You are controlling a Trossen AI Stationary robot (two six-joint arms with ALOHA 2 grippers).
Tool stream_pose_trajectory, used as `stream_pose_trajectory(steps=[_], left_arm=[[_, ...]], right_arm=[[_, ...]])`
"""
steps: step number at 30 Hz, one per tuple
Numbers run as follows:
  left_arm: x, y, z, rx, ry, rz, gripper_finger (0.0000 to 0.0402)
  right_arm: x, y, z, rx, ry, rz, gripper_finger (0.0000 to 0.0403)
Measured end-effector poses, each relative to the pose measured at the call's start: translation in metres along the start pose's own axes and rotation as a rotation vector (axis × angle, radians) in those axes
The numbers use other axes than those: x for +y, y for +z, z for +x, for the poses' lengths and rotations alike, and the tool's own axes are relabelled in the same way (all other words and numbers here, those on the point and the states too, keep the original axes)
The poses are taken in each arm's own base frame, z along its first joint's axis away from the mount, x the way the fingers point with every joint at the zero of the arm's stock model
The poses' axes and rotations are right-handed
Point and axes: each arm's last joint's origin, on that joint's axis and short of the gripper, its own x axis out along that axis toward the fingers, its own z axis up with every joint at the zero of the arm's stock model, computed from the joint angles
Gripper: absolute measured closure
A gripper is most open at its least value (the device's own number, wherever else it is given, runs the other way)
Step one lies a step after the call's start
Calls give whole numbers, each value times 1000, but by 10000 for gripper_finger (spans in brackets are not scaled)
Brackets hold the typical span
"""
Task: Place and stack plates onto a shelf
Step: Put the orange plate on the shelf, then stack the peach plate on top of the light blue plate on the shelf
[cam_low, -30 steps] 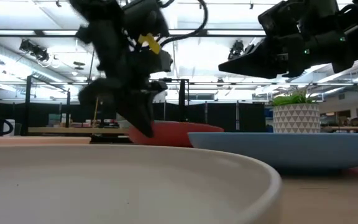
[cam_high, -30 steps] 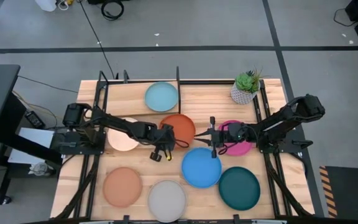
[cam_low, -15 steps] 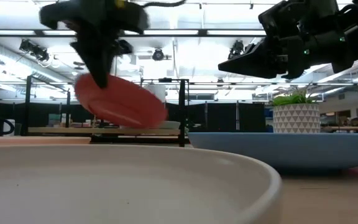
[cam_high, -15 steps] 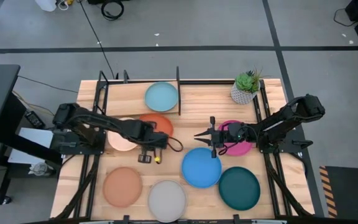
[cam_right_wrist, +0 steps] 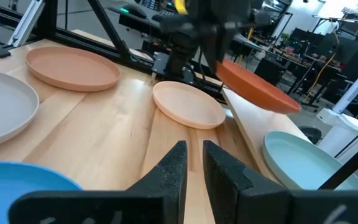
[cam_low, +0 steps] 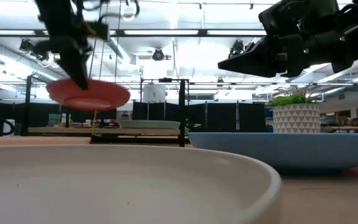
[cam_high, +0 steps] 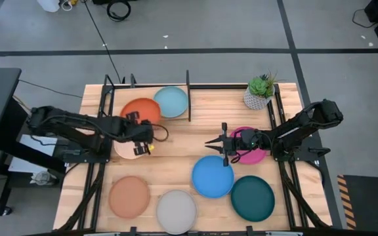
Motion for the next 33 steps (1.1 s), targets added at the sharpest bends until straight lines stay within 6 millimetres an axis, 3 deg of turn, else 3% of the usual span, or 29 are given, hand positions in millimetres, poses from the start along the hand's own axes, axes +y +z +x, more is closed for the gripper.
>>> stream_pose_trajectory(steps=[9, 17, 25, 30, 33], left_arm=[[43, -16, 49, 90, 115, -186, 385], [67, -30, 72, 131, 166, -260, 379], [67, -29, 70, 135, 130, -316, 307], [63, -14, 53, 98, 89, -298, 277], [53, 0, 41, 26, -29, -291, 275]], right_arm=[[0, 1, 0, -6, -2, -6, 345], [0, 0, 0, -3, -1, -7, 345], [0, 0, 0, -2, 0, 0, 345], [0, 0, 0, -1, 2, 0, 345], [0, 0, 0, -1, 3, 0, 345]])
